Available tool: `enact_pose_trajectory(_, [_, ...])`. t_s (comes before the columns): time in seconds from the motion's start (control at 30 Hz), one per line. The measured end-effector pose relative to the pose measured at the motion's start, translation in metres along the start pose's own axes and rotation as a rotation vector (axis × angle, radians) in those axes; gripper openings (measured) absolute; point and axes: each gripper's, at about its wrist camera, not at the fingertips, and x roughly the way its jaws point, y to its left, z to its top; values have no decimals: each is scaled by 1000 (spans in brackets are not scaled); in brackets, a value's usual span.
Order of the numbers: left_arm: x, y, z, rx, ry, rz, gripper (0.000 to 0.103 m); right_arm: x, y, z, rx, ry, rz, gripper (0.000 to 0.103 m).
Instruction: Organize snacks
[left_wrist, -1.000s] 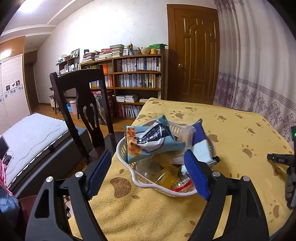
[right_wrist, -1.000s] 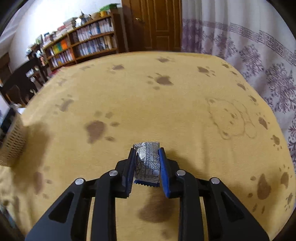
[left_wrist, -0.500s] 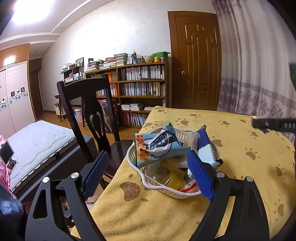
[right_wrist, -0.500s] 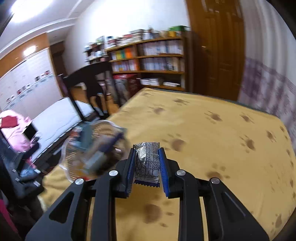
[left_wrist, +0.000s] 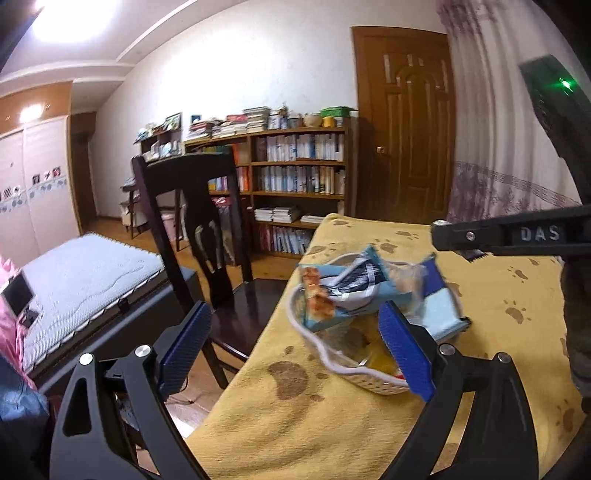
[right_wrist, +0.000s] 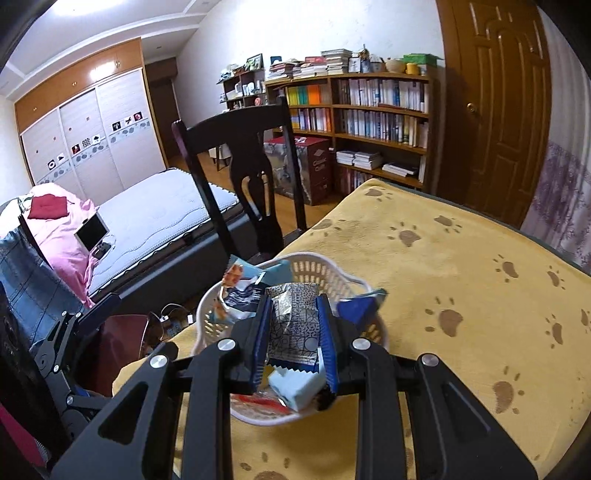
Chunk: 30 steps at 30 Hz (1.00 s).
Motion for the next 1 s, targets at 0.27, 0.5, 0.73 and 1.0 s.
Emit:
enact_pose_trajectory(0.27, [4,18,0,-65,3,14,98,30,-11,5,91,43,14,38])
enact_pose_trajectory(0.5, [3,14,-2,-53,3,11,99,19,-18,-3,111,18,-3,42])
enact_pose_trajectory(0.73, [0,5,-2,-23,7,24,100,1,-13,-17,58,-29,-79,60])
enact_pose_trajectory(1.0, [-8,-5,-1,11,-12,49,100,-20,8,-38,-83,-88,-154,93])
